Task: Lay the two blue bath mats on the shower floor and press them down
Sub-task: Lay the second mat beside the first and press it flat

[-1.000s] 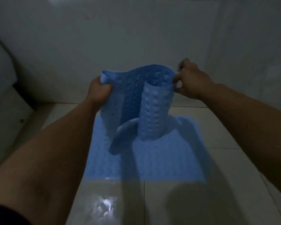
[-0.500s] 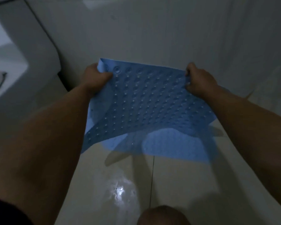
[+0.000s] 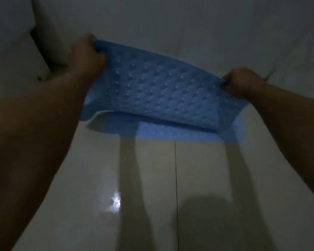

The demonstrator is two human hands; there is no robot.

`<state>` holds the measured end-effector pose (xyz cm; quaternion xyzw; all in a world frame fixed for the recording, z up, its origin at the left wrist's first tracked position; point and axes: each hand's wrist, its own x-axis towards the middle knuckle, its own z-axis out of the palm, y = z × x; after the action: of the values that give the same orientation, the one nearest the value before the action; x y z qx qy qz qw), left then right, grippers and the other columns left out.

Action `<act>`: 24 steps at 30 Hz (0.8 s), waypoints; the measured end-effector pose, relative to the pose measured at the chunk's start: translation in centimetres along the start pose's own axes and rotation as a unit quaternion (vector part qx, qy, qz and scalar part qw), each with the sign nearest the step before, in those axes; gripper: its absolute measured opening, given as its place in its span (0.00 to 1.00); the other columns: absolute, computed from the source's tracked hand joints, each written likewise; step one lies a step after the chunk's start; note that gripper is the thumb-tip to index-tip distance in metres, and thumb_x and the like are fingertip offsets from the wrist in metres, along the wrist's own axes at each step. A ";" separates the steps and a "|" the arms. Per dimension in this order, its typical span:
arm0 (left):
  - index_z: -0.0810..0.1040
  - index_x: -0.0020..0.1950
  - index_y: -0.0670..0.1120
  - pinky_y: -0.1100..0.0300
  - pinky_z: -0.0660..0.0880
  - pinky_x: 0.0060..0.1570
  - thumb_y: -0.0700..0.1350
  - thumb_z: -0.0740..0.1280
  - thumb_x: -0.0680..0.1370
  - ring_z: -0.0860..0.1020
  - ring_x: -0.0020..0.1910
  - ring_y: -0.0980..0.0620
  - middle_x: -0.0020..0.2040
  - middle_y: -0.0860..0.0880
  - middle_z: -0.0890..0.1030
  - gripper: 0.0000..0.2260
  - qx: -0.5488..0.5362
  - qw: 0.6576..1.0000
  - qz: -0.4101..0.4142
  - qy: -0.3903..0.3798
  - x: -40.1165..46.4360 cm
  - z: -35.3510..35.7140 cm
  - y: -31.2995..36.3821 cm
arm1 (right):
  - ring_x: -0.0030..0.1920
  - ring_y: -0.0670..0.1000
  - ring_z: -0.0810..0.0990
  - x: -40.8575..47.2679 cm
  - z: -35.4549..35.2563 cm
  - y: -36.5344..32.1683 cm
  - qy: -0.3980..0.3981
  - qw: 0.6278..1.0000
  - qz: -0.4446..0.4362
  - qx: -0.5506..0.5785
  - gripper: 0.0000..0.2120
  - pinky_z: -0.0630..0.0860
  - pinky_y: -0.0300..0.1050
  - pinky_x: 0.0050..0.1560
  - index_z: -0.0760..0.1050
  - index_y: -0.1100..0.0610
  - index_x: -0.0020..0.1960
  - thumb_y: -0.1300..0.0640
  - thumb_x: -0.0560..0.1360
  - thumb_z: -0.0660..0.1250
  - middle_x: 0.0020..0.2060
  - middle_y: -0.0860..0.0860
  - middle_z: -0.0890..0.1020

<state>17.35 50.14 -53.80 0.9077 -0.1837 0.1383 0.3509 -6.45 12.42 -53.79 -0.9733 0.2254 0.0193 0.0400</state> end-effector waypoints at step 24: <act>0.73 0.65 0.54 0.60 0.82 0.44 0.50 0.61 0.73 0.85 0.45 0.55 0.53 0.55 0.85 0.21 0.183 0.743 0.490 -0.417 -33.8 1.2 -11.9 | 0.64 0.62 0.78 -34.2 23.6 2.4 -0.023 0.999 0.028 0.023 0.20 0.71 0.67 0.63 0.79 0.49 0.58 0.52 0.66 0.71 0.62 0.58 0.78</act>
<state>-7.62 65.53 -74.49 0.7064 -0.7026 -0.0697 -0.0498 -38.63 27.26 -75.52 -0.9646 0.2524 0.0372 0.0669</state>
